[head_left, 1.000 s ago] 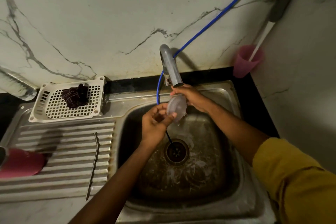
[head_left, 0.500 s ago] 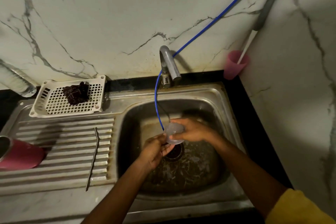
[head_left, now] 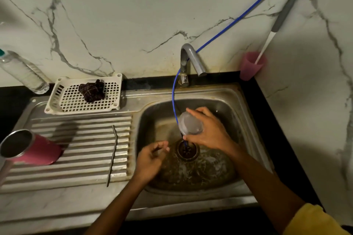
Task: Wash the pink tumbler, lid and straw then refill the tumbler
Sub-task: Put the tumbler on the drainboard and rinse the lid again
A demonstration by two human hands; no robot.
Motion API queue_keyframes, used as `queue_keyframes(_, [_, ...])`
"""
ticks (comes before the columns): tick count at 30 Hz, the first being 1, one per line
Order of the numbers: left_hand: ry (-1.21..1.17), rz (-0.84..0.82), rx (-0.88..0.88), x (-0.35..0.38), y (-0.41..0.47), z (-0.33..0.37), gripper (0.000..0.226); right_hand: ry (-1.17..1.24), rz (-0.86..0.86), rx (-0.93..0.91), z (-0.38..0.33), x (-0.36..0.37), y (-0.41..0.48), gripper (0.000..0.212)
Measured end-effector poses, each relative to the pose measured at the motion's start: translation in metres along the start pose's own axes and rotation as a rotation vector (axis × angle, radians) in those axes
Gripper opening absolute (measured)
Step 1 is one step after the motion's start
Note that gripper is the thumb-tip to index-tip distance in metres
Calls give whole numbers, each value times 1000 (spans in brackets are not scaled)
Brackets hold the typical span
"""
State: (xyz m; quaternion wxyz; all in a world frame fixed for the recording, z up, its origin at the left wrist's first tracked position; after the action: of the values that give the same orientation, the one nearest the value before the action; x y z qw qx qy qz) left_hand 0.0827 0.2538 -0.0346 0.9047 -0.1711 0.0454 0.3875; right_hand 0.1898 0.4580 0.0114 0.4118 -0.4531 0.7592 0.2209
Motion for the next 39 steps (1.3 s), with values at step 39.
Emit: queue_keyframes(39, [710, 503, 34, -285, -102, -125, 34, -222, -303, -320, -302, 247, 91, 93])
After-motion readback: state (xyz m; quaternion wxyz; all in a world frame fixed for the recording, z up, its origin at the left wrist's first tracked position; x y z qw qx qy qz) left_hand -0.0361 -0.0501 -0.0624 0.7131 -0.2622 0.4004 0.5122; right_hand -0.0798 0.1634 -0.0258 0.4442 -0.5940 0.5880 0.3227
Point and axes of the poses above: each hand's wrist, its own y-axis towards the middle knuckle, its own x-axis out of the palm, z = x × y, the point moved 7 cm from there along y, towards the middle knuckle, and after that the axes turned 3 degrees about -x, right-handed, at the moved point
